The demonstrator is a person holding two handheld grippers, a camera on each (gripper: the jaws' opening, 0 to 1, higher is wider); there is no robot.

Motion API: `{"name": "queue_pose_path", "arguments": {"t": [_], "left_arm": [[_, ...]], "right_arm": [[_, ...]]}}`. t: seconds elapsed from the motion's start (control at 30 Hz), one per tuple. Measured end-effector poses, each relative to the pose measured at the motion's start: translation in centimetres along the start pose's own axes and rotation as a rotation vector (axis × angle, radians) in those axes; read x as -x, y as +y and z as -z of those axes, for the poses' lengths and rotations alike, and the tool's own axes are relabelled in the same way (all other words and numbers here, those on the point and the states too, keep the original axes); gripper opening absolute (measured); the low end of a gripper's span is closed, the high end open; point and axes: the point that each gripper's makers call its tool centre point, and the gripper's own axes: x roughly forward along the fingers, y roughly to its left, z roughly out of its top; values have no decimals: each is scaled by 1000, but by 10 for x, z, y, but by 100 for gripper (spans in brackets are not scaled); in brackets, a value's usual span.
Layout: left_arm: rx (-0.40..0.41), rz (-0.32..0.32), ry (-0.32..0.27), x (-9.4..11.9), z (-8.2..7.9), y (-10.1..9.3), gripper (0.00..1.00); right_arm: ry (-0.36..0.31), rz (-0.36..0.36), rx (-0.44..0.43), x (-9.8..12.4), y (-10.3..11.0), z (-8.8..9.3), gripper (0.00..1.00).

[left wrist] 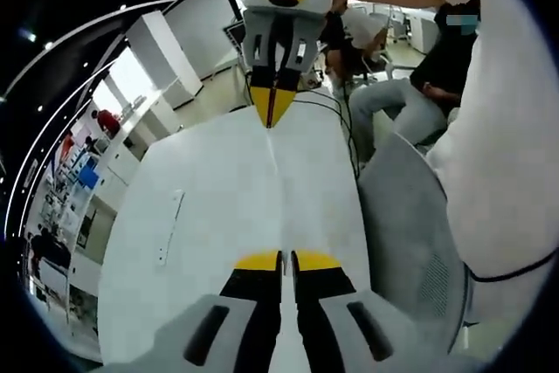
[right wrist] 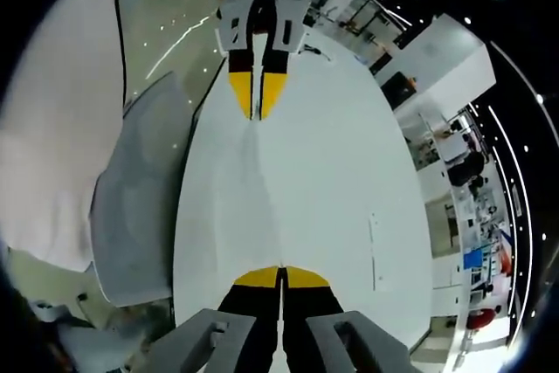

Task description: Arrange the food packaging bags into a neat stack by flattening each bag and aligning their edges.

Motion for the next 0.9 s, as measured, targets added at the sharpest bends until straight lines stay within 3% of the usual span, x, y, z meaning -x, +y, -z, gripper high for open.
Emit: {"name": "queue_pose_path", "arguments": {"t": [0.57,0.9], "left_arm": [[34,41,72,-3,6,-5,0],[44,33,87,-1,4,-7,0]], "right_arm": [[6,-6,22,-4,3,-4,0],[-4,1,15,-4,1,-7,0]]}}
